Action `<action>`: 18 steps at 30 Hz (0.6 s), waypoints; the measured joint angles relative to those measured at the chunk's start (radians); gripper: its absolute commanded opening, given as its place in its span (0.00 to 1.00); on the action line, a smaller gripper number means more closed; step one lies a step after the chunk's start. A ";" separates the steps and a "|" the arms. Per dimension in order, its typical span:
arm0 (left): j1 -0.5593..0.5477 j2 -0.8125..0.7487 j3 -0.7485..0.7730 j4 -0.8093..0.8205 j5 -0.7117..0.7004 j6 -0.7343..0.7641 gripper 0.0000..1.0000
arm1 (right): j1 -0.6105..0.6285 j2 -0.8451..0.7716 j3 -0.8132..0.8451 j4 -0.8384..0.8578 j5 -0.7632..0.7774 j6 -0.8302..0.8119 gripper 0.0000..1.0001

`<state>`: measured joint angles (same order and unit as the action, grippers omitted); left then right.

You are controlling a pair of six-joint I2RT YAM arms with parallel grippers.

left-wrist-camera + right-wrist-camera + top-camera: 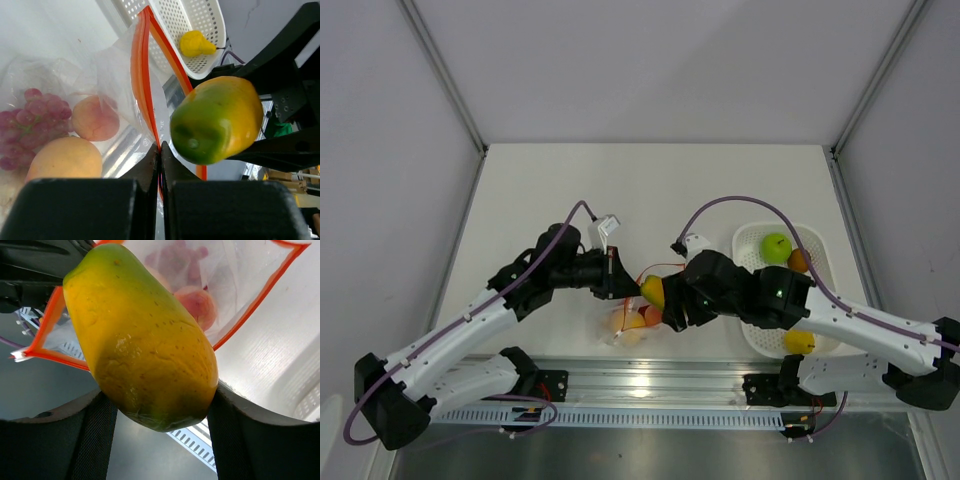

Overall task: Place the food in the zip-top bag and seal the zipper
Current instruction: Place the fake fruit in the zipper food storage bag.

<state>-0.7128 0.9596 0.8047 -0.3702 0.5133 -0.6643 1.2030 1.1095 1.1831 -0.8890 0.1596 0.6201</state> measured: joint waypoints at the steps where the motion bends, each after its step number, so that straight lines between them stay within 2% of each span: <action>1: 0.000 -0.008 0.002 0.000 -0.007 0.001 0.01 | 0.000 0.005 0.004 -0.010 0.000 0.001 0.00; 14: 0.001 -0.053 0.009 0.005 -0.031 -0.010 0.01 | -0.004 0.065 0.007 -0.061 -0.031 0.040 0.00; 18: 0.001 -0.053 0.009 0.013 -0.031 -0.016 0.00 | -0.018 0.119 0.008 -0.065 -0.048 0.043 0.09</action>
<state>-0.7120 0.9062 0.8139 -0.3576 0.4828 -0.6807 1.1847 1.2289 1.1912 -0.9539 0.1112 0.6632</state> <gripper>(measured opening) 0.005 0.668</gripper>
